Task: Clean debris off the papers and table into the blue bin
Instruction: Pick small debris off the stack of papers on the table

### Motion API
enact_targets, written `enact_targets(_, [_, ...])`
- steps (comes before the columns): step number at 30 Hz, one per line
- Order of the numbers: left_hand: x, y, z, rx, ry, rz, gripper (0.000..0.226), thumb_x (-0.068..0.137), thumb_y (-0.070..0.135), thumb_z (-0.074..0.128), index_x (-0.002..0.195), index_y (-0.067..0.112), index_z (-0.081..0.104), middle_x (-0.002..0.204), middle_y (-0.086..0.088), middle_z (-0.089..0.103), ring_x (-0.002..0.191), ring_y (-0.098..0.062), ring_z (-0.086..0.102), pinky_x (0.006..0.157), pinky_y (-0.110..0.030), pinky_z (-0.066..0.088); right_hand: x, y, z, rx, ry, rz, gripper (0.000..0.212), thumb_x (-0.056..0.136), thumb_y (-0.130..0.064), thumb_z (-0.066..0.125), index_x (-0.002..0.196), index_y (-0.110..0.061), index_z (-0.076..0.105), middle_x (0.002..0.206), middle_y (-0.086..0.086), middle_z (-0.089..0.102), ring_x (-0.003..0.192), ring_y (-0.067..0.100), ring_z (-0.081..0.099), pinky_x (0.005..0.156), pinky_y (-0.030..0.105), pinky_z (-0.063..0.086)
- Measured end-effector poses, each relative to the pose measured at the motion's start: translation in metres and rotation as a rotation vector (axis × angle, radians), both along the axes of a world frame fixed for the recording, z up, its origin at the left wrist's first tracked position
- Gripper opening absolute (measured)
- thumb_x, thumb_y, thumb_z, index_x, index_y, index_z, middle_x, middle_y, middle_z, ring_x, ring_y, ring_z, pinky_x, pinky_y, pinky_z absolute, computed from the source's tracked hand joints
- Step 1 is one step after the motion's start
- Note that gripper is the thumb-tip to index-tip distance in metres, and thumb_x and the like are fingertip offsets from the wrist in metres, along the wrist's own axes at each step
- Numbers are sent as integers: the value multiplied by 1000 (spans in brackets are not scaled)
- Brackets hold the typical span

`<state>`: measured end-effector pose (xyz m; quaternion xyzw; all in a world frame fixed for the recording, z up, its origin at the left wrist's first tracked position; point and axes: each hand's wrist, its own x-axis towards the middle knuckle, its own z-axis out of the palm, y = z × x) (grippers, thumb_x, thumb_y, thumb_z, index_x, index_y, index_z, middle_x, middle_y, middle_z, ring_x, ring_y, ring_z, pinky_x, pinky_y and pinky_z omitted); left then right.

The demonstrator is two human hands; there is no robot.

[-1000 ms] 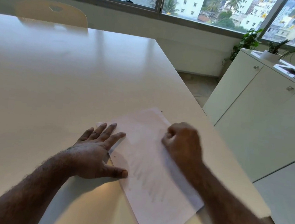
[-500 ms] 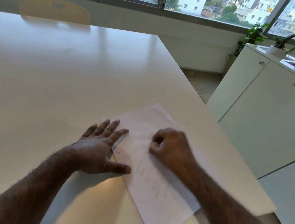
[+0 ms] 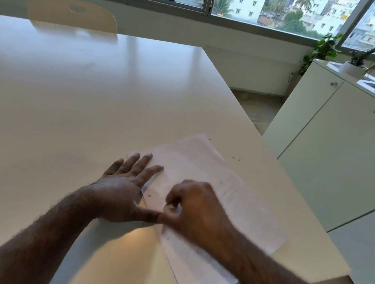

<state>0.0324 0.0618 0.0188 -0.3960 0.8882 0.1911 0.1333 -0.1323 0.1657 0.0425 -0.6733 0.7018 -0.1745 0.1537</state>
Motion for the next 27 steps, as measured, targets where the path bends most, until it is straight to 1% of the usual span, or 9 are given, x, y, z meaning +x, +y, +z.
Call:
enact_targets(4, [-1,-1,1,2,6,-2,125,45,101,31,146,47,-20,152,11,-38,137,-12,-38,115,-39,-21,-67,-26,6,-119,104,-452,20,69,-25,61,79,-15,74,80,5,72,79,23,68,71,22,50])
enact_targets(5, [0,0,-1,1,7,-4,125,46,101,31,146,47,-20,152,11,-38,137,-12,-38,115,-39,-21,-62,-22,4,-148,116,-460,22,68,-27,58,78,-14,74,80,4,71,78,23,67,69,21,49])
enact_targets(9, [0,0,-1,-10,3,-6,124,50,100,34,146,45,-22,150,11,-40,135,-12,-41,113,-36,-23,-2,4,-2,-19,-52,-19,15,75,-25,64,83,-17,74,82,-4,68,74,10,62,72,27,54])
enact_targets(13, [0,-1,0,-7,-12,3,120,55,96,39,146,46,-20,151,11,-39,136,-12,-39,115,-39,-21,-77,-21,1,-122,68,-443,14,70,-23,64,78,-15,74,80,3,71,76,20,66,70,24,51])
enact_targets(15, [0,0,-1,-10,-18,0,121,53,97,38,146,45,-21,151,11,-39,136,-12,-39,115,-38,-21,-59,-17,-5,-131,101,-382,19,73,-27,59,79,-13,71,82,4,68,78,22,65,68,26,50])
enact_targets(17, [0,1,-2,-18,-8,0,122,53,98,37,146,45,-21,151,10,-40,135,-12,-41,114,-37,-22,-12,1,-14,-83,-2,-129,22,72,-27,57,81,-15,72,82,-1,67,76,15,63,70,28,53])
enact_targets(19, [0,1,0,-19,9,4,125,47,101,32,146,46,-21,150,11,-40,134,-11,-41,113,-35,-23,-17,5,-6,-33,-85,-110,21,69,-27,60,80,-16,74,81,-2,70,74,13,64,72,29,54])
enact_targets(23, [0,1,1,-16,11,-5,128,43,103,27,147,46,-20,151,11,-39,135,-11,-40,112,-36,-23,-89,-18,-4,-164,114,-539,16,70,-24,62,74,-13,72,79,4,70,75,24,66,65,25,47])
enact_targets(27, [1,1,1,-19,11,4,123,52,99,35,147,45,-20,151,11,-39,135,-11,-40,113,-36,-22,-24,2,-22,-124,55,-180,19,68,-27,54,71,-13,67,74,-1,63,70,17,60,62,27,47])
